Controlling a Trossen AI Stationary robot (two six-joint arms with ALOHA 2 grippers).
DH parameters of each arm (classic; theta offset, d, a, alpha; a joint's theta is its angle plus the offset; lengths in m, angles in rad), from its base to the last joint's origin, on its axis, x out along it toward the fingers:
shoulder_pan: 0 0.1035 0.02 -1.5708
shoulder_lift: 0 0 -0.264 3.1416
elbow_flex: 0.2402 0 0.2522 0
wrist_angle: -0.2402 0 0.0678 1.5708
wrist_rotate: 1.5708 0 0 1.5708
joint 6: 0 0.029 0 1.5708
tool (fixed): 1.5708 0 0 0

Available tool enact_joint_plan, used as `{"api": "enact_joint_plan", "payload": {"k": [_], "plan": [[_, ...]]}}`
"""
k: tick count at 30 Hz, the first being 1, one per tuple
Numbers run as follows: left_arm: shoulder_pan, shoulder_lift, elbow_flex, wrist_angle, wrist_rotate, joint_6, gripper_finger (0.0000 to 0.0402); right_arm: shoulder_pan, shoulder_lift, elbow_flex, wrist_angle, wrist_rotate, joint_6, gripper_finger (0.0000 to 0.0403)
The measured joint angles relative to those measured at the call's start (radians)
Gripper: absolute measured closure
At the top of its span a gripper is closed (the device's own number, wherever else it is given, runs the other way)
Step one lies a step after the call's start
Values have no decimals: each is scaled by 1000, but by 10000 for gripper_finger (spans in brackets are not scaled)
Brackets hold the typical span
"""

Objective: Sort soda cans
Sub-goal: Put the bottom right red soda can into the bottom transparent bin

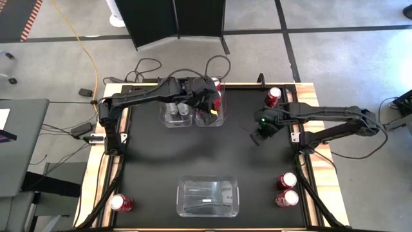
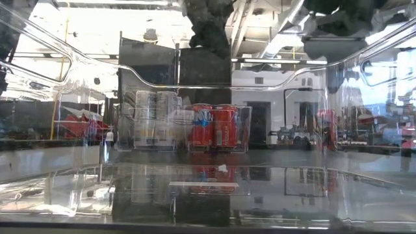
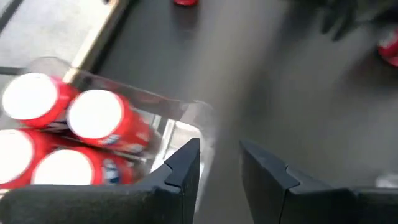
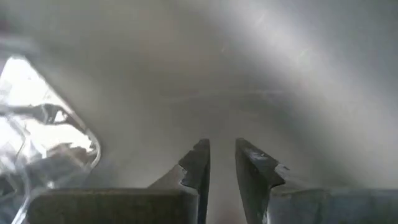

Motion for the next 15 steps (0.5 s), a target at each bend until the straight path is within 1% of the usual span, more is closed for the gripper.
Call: {"api": "enact_joint_plan", "payload": {"k": [3, 8, 12, 15], "plan": [[-47, -18, 0, -15, -13, -7, 299, 53, -17, 2, -12, 0, 39, 281], [-118, -73, 0, -120, -94, 5, 299, 110, -44, 38, -25, 8, 145, 217], [-179, -127, 0, -245, -133, -46, 299, 129, -54, 88, -63, 10, 274, 167], [-238, -181, -25, -294, -199, -92, 299, 147, -57, 112, -142, 12, 365, 148]]}}
